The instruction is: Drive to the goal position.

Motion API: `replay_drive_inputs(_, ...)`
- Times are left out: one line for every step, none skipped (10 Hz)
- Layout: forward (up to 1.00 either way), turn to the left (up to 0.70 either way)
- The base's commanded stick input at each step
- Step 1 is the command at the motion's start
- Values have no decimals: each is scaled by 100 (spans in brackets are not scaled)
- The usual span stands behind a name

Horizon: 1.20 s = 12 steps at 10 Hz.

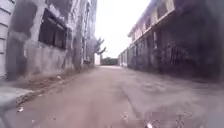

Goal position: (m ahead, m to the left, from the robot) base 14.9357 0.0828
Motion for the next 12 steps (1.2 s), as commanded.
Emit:
replay_drive_inputs(100,0)
replay_drive_inputs(100,0)
replay_drive_inputs(100,0)
replay_drive_inputs(100,0)
replay_drive_inputs(100,0)
replay_drive_inputs(100,0)
replay_drive_inputs(100,0)
replay_drive_inputs(100,0)
replay_drive_inputs(100,0)
replay_drive_inputs(100,23)
replay_drive_inputs(100,38)
replay_drive_inputs(100,16)
